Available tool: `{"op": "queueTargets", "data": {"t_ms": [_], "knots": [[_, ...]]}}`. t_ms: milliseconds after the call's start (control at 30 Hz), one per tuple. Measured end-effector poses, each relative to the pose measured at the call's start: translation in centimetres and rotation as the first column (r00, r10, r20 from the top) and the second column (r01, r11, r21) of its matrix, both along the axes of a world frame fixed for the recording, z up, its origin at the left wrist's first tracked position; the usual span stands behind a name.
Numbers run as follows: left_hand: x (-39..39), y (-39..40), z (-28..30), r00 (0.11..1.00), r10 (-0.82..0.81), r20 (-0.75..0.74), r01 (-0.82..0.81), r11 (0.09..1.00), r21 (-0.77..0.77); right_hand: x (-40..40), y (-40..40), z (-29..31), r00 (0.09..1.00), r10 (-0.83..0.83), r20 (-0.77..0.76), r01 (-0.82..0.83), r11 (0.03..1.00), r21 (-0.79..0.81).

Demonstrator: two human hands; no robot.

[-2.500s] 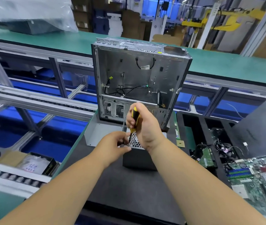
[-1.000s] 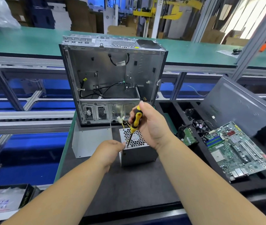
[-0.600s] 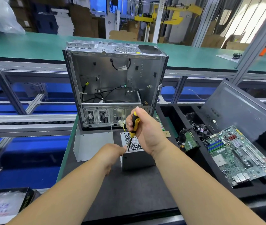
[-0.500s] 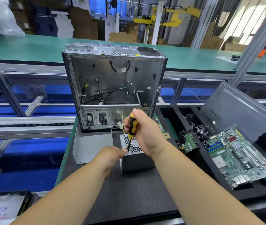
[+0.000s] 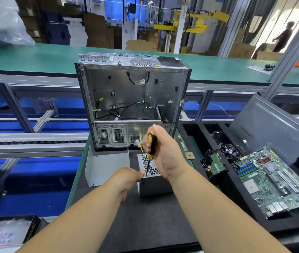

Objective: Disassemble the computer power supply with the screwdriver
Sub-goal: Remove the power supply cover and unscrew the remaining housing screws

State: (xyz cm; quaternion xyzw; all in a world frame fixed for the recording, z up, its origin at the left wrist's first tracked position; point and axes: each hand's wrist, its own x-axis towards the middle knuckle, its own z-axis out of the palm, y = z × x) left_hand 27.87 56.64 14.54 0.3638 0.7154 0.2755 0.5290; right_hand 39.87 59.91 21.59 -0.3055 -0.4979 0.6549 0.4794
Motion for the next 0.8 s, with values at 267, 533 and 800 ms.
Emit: {"op": "queueTargets", "data": {"t_ms": [267, 533, 800], "knots": [[0.5, -0.4, 0.8, 0.998, -0.026, -0.057, 0.025, 1.000, -0.007, 0.7, 0.1, 0.5, 0.998, -0.031, 0.055, 0.034, 0.998, -0.052], [0.7, -1.0, 0.7, 0.998, -0.018, -0.065, 0.018, 1.000, -0.001, -0.3, -0.2, 0.0, 0.995, -0.046, -0.085, 0.037, 0.995, -0.097], [0.4, -0.7, -0.2, 1.000, 0.022, -0.020, -0.021, 0.999, 0.032, 0.9, -0.6, -0.6, 0.999, 0.040, -0.025, -0.038, 0.998, 0.045]]}}
